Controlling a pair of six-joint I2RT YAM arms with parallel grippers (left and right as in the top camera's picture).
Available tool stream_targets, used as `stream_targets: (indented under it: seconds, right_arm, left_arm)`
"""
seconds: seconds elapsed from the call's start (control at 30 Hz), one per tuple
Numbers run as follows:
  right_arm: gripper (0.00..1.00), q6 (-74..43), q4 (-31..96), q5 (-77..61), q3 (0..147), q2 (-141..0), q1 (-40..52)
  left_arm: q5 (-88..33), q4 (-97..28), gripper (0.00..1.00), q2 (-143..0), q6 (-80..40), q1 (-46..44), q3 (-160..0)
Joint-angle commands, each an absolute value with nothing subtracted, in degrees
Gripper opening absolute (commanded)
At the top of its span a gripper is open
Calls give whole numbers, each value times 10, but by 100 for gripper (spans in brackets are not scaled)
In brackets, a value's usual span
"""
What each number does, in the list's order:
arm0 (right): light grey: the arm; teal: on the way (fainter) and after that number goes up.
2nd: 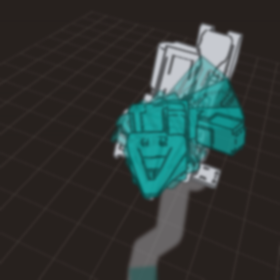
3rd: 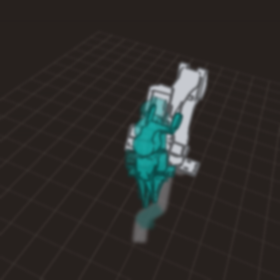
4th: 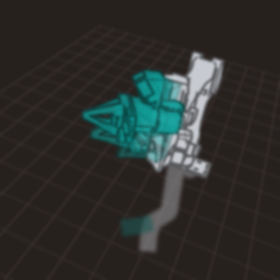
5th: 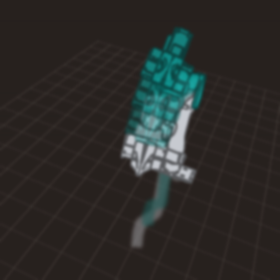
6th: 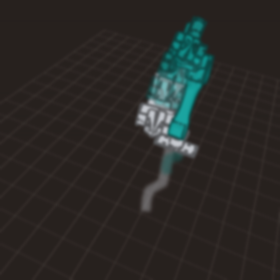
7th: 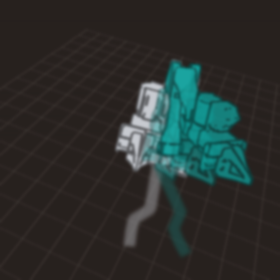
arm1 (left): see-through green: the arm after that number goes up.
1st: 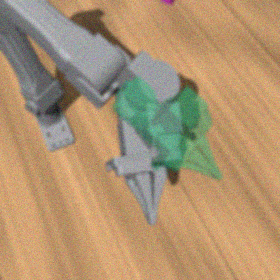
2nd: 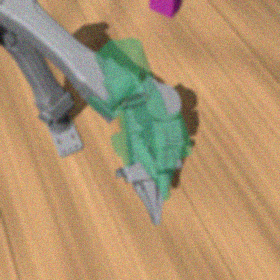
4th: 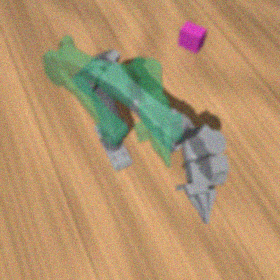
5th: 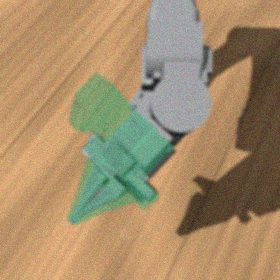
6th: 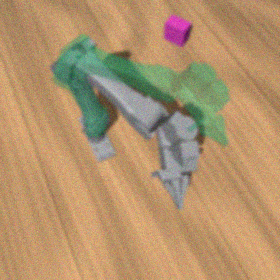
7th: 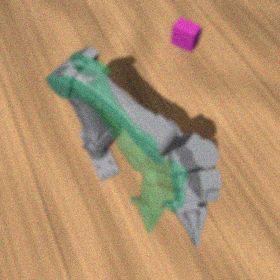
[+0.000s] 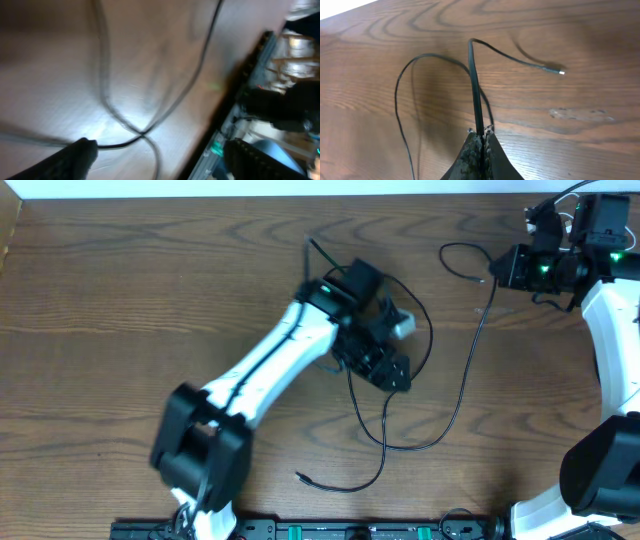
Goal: Untangle cables
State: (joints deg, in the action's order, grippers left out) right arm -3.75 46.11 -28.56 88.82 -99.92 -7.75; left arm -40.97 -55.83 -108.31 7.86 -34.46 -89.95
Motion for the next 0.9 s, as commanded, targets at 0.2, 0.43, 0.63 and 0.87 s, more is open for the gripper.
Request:
stream_targets:
  seconds: [0.2, 0.43, 0.63, 0.87]
  right_arm:
    - [1, -5, 443, -254, 891, -994, 63]
    - [1, 24, 426, -172, 891, -1056, 225]
    - [2, 25, 497, -91, 891, -1115, 306]
    - [12, 49, 577, -82, 891, -1136, 376]
  left_arm:
    - [-349, -561, 96, -887, 39, -192, -949]
    - [-349, -565, 96, -832, 39, -52, -949]
    - [-349, -574, 96, -835, 40, -31, -948]
    - [-348, -574, 96, -839, 40, -31, -948]
